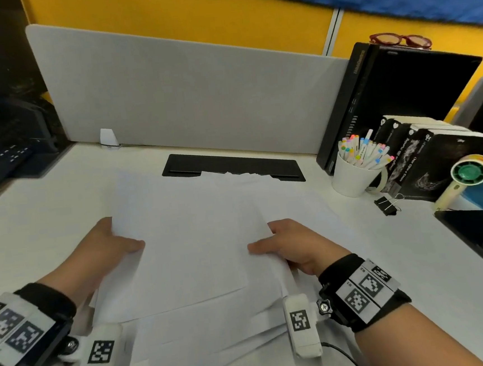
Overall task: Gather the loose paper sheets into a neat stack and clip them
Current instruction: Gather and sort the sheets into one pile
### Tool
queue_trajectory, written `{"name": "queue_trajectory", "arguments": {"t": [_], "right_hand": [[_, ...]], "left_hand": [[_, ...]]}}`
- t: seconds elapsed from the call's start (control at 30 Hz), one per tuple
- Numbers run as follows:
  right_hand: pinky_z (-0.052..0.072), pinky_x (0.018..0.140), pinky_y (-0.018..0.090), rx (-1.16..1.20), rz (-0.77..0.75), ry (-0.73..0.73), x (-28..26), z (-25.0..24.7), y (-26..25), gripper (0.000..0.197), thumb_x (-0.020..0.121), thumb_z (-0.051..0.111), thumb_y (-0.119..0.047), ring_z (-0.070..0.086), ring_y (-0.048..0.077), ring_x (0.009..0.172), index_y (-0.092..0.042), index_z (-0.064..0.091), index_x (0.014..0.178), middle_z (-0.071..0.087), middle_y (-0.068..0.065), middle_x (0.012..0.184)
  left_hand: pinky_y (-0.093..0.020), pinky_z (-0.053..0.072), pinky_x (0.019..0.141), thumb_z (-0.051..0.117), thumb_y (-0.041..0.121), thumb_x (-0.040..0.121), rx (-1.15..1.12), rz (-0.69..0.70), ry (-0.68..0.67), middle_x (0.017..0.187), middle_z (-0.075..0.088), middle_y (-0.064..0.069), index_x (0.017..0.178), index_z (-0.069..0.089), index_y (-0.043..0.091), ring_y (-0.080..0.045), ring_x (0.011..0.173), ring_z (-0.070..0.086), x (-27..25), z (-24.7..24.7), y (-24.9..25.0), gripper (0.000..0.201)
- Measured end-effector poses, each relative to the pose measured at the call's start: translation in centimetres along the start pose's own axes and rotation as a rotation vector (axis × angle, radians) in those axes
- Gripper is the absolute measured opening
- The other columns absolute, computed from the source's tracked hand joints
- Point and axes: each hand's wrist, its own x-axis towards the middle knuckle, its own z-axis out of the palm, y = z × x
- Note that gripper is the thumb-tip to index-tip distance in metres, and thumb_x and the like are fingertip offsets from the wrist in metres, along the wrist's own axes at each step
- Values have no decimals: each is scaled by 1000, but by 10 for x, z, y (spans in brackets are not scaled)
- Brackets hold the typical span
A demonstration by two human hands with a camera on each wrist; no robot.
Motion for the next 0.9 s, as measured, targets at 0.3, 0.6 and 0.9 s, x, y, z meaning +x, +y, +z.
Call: {"name": "queue_trajectory", "arguments": {"t": [0.3,0.6,0.9], "right_hand": [[49,105,37,269,-418,776,10,-21,-1,30,100,53,-6,63,21,114,-11,56,130,66,1,121],[52,98,26,558,-475,623,1,-12,-14,36,103,49,-4,65,4,108,-15,49,138,63,-6,127],[55,92,33,111,-194,183,-3,13,-7,29,98,62,-32,67,20,107,-15,66,121,70,2,116]], "left_hand": [[-35,49,73,70,0,90,-41,-20,0,118,67,-13,129,55,4,-32,98,65,1,0,-3,42],[-38,33,112,46,29,107,-173,-86,54,156,42,-3,154,39,12,-27,138,43,3,6,2,50],[-44,55,93,84,37,79,-148,-35,-97,125,73,-8,126,67,14,-30,107,72,5,0,-5,56]]}}
